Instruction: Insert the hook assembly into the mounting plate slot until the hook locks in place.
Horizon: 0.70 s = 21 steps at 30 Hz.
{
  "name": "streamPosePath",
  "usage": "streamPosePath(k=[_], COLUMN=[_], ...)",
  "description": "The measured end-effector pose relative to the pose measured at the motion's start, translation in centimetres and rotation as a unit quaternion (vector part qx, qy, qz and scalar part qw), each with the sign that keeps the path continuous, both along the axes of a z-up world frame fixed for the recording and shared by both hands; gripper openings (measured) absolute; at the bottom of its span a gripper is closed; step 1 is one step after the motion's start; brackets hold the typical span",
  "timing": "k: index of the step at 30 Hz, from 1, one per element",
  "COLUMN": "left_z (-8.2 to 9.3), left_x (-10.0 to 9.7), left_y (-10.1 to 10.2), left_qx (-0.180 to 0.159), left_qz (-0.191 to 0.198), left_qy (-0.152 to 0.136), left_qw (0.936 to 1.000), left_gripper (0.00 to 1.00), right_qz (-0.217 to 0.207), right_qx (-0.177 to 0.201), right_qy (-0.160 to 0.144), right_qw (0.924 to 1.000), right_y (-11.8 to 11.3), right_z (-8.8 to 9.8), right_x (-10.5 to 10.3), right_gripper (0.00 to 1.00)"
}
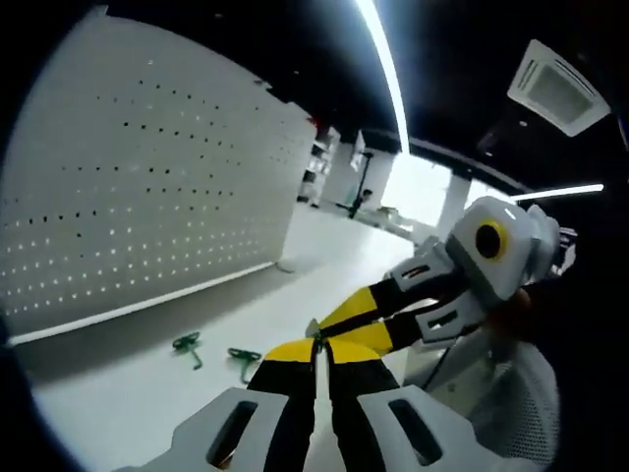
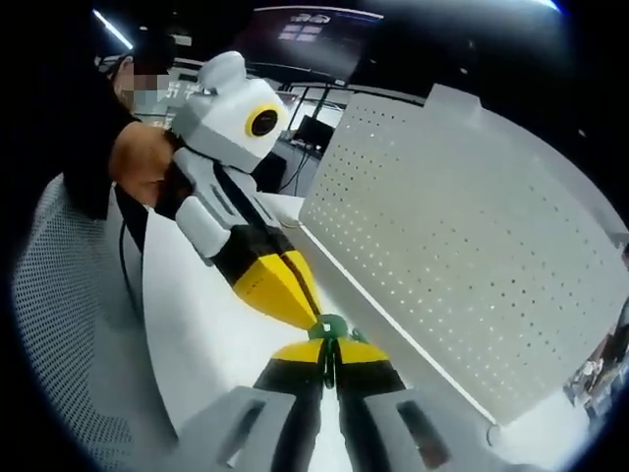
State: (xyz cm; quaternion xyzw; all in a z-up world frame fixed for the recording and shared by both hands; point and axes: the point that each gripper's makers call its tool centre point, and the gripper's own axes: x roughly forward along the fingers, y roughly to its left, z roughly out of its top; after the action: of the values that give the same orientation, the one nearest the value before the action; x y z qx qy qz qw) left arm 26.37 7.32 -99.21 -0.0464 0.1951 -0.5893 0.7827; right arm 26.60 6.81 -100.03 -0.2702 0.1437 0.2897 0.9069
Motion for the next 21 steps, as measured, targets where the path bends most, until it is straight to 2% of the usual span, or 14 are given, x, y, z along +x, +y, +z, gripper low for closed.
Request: streamPosePath(k=[4, 13, 21], left_z=[-0.33, 0.05, -0.53], left_x=[-0.05, 0.22, 0.52], left_y=[0.01, 0.11, 0.39], left_qx=[0.008, -0.007, -0.016], left_qz=[-0.001, 0.011, 0.028], left_qy=[-0.009, 0.017, 0.082], left_qw=[0.9999, 0.9998, 0.9961], left_gripper=[0.05, 0.03, 0.02], right_qz=[-0.005, -0.002, 0.001], right_qx=[0.019, 0.030, 0.031], right_qy=[0.006, 0.015, 0.019], right_qw=[0.9998, 0.9995, 0.9993], right_y=[-0.12, 0.24, 0.42], right_z=[0.24, 0.06, -0.03], right_x=[0.05, -0.20, -0.33], right_gripper=[0.01, 0.01, 0.01])
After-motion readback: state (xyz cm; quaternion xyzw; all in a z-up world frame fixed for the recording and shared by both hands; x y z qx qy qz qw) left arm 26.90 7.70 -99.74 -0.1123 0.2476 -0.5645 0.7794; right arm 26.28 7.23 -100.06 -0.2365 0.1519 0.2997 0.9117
